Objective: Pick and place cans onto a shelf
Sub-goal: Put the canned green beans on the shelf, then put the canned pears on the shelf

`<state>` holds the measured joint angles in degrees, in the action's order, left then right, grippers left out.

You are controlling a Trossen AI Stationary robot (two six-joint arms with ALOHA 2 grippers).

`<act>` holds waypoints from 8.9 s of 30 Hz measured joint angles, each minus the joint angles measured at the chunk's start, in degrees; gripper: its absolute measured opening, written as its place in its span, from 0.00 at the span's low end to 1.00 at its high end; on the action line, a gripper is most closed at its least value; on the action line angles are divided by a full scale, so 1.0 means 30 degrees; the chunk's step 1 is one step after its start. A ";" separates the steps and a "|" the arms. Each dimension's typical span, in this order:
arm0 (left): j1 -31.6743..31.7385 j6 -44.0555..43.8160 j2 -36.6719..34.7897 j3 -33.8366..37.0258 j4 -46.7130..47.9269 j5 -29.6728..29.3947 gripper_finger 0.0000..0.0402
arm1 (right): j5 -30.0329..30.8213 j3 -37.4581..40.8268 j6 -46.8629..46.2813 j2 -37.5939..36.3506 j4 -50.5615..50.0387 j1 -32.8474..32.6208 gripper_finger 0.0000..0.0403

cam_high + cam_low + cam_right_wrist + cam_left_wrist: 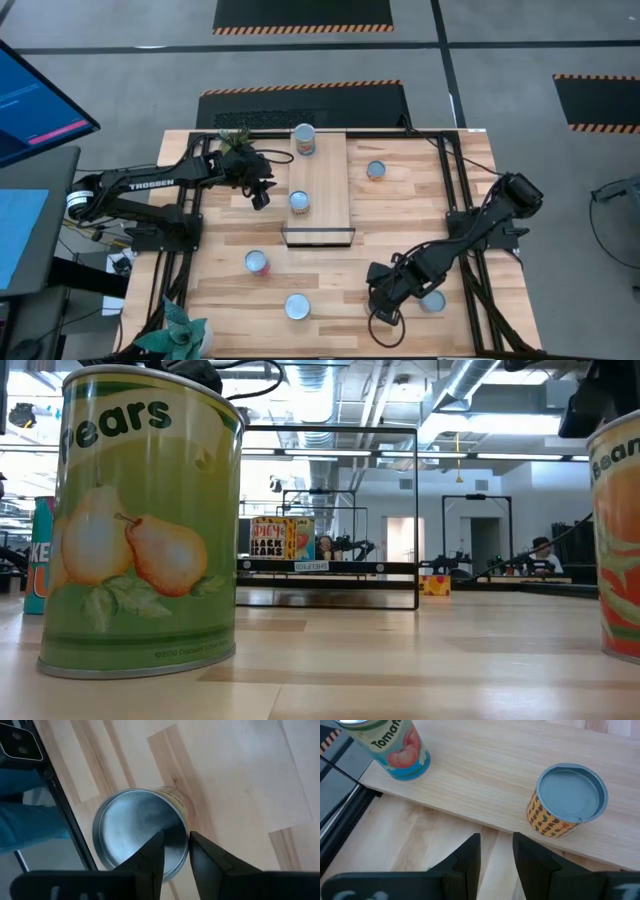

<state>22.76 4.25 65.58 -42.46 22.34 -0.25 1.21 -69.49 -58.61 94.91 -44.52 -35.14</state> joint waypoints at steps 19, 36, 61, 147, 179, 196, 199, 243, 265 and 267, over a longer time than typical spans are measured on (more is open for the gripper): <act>-0.0007 0.0152 0.0000 0.0000 -0.0171 0.0007 0.26 | 0.2149 -0.3519 0.0713 -0.3024 -0.9219 0.3593 0.01; -0.0007 -0.0421 0.0000 0.0000 -0.0952 -0.0044 0.26 | 0.7210 -0.5093 0.6578 -0.3981 -0.7576 1.4599 0.00; -0.0007 -0.1268 0.0000 0.0000 -0.1382 -0.0131 0.26 | 0.2668 -0.5414 1.4515 0.1431 0.2088 2.2077 0.00; -0.0007 -0.1713 -0.0003 0.0000 -0.1411 -0.0109 0.26 | 0.0379 -0.5442 1.6390 0.2514 0.1135 1.9916 0.18; -0.0015 -0.1514 -0.0007 0.0007 -0.1455 -0.0029 0.26 | -0.1960 -0.5464 1.9700 0.3483 0.3499 2.1167 0.18; -0.0015 -0.1509 -0.0001 0.0007 -0.1490 -0.0036 0.26 | -0.1894 -0.5457 1.9960 0.3483 0.4540 2.1765 0.17; -0.0015 -0.1509 -0.0005 0.0007 -0.1484 -0.0036 0.26 | -0.1894 -0.5457 1.9998 0.3483 0.4622 2.1765 0.17; -0.0015 -0.1713 -0.0003 0.0007 -0.1338 -0.0036 0.26 | -0.2310 -0.6069 1.6823 -0.2698 0.2187 1.8724 0.17; -0.0015 -0.2653 -0.0002 0.0007 -0.1222 0.0361 0.26 | -0.2330 -0.6069 1.6118 -0.3203 -0.2384 1.8493 0.17; -0.0015 -0.2653 -0.0005 0.0007 -0.1220 0.0579 0.26 | -0.2043 -0.6069 1.6116 -0.3332 -0.4078 1.8484 0.17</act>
<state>22.72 -3.70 65.57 -42.44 18.68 1.48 -4.92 -87.70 -10.26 84.92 -56.75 20.31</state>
